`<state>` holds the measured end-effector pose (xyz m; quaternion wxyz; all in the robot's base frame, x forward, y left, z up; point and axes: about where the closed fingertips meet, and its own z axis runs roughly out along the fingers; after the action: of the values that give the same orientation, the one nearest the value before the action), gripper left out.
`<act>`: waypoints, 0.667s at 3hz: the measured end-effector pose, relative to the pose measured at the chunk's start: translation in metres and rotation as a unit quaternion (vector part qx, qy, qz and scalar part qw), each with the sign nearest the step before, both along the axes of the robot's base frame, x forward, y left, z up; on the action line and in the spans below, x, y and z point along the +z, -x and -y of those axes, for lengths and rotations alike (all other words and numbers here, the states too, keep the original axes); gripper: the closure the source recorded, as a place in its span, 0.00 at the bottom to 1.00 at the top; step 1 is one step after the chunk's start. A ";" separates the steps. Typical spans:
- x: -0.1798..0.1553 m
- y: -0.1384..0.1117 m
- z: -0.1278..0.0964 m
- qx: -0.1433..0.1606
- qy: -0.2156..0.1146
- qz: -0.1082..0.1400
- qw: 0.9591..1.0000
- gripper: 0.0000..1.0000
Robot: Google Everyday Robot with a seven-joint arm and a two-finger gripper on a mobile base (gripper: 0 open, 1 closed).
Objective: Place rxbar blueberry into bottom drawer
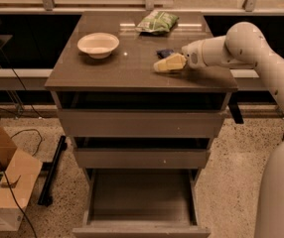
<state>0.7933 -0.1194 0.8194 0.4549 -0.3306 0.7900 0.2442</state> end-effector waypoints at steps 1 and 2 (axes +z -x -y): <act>0.005 0.003 0.003 -0.011 0.001 0.008 1.000 0.42; 0.016 0.013 0.001 -0.012 0.009 0.025 1.000 0.65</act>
Offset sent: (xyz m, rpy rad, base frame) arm -0.0277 -0.0035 0.0371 -0.0404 -0.1053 -0.0272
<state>0.7805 -0.1208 0.8357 0.4748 -0.3314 0.7840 0.2237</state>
